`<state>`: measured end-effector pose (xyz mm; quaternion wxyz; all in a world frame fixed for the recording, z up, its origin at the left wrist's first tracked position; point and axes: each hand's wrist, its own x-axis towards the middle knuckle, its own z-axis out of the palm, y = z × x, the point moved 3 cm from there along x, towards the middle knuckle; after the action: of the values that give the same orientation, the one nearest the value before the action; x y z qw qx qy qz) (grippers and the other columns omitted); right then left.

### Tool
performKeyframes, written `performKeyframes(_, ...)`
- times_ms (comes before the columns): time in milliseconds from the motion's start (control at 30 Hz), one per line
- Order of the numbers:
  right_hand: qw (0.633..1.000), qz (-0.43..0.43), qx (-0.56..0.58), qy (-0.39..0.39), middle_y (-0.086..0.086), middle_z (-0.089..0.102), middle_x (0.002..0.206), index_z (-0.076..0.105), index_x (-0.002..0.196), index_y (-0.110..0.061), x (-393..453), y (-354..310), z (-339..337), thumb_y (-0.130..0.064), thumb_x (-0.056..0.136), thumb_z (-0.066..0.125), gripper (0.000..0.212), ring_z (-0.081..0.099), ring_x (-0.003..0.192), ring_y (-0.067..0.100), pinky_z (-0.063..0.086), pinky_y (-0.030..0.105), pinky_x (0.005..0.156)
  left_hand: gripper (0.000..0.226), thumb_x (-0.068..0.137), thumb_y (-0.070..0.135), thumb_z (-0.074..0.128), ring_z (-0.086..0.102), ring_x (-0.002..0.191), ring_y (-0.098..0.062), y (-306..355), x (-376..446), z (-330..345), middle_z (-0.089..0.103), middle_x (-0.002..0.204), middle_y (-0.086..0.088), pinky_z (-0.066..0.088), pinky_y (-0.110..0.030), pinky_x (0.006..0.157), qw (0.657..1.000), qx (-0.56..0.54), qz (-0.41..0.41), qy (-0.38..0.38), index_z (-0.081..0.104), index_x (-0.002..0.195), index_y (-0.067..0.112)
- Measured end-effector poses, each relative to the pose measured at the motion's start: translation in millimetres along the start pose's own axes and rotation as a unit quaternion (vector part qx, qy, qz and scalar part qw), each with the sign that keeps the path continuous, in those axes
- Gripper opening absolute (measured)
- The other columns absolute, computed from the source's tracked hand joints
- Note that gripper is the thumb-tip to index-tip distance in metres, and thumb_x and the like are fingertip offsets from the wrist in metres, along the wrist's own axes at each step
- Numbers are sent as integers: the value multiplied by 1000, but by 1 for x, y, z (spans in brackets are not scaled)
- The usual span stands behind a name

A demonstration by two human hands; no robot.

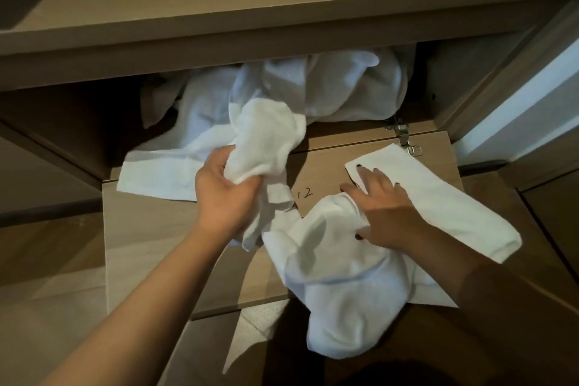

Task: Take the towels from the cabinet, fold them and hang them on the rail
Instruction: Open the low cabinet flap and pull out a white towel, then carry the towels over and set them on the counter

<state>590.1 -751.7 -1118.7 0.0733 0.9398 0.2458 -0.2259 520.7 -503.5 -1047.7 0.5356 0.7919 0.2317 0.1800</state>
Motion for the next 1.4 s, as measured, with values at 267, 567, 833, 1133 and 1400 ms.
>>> performKeyframes(267,921,-7,304,246,-11,61,103,38,138,-36,-17,8,-74,-24,84,68,63,63,95,24,45,33,78,35,76,17,63,55,93,10,29,-6,-1,58,102,21,42,-5,75,984,17,172,-49,51,105,32)
performKeyframes(567,930,-105,269,226,-4,62,81,31,138,-51,-7,-41,-126,-19,77,66,78,62,78,27,53,37,74,24,62,-5,59,62,66,-29,70,-6,-20,59,72,2,52,-45,66,921,118,362,-82,54,75,15)
performKeyframes(833,876,-44,325,353,-7,54,80,58,107,-28,-5,-29,-136,-10,75,66,39,56,77,27,48,36,67,30,65,-4,59,54,73,-6,67,-10,-38,57,83,24,38,-14,55,967,83,242,-5,51,86,16)
performKeyframes(1133,901,-35,295,317,9,69,103,57,117,-15,-74,-28,-212,-24,84,73,38,65,95,35,44,34,65,17,83,7,60,52,71,8,143,-16,-76,50,75,15,38,-18,54,984,167,57,-41,45,88,14)
performKeyframes(1400,909,-27,251,333,16,68,83,59,110,-3,-144,-15,-318,-12,82,75,33,67,72,36,49,36,56,32,86,7,67,59,78,8,278,-5,-118,53,87,22,44,-10,62,989,151,1,-11,45,106,20)
